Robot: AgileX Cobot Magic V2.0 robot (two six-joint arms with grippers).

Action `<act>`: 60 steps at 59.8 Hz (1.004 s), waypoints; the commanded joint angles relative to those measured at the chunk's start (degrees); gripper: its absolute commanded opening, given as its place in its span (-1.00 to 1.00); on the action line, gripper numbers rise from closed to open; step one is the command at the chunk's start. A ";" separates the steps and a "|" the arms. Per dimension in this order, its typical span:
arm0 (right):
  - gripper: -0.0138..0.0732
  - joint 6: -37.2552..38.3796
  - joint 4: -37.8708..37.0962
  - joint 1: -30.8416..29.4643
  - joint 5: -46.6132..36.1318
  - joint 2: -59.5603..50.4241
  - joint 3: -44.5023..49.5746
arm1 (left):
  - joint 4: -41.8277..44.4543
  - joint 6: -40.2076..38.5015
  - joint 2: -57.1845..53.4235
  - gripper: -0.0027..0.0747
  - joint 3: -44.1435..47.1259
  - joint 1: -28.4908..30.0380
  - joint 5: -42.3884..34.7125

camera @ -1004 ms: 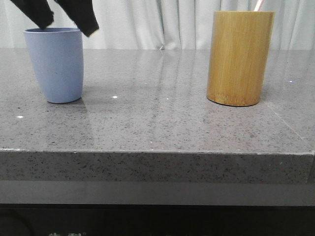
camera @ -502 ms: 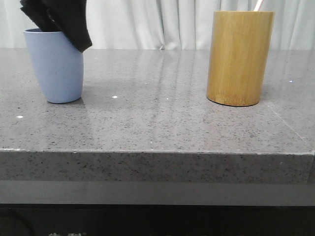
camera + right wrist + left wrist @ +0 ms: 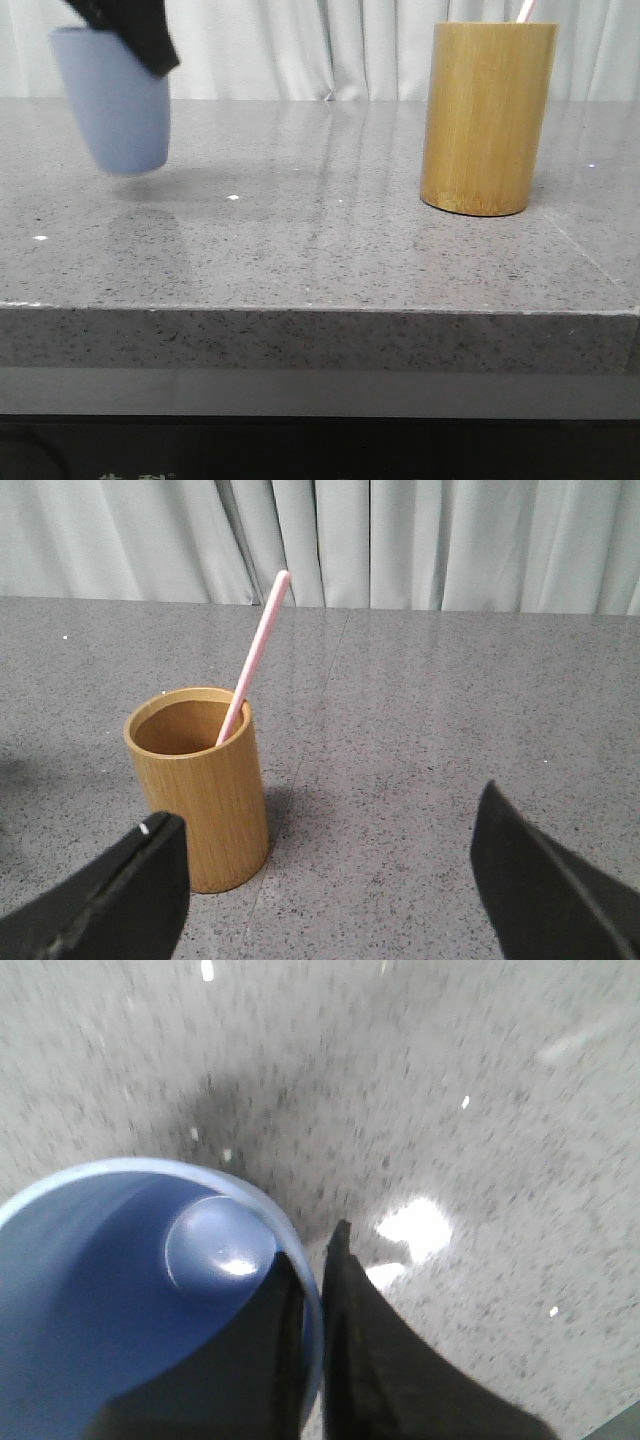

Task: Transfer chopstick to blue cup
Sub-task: 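Carry the blue cup toward the bamboo holder and set it down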

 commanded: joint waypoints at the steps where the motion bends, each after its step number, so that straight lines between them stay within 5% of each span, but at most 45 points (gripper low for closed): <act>1: 0.68 -0.14 -0.22 -0.08 -4.33 0.56 -2.01 | -0.93 -0.02 -2.68 -0.98 -5.16 -2.45 0.99; 30: 0.68 -0.14 -0.22 -0.08 -4.33 0.56 -2.01 | -1.20 -1.72 6.44 -0.98 -14.13 -15.40 0.99; 53: 0.68 -0.14 -0.22 -0.08 -3.94 0.56 -2.01 | -1.09 -1.72 8.31 -0.97 -14.26 -16.57 0.90; 60: 0.68 -0.14 -0.22 -0.08 -3.89 0.56 -2.01 | -1.09 -1.72 8.31 -0.78 -14.26 -16.57 0.88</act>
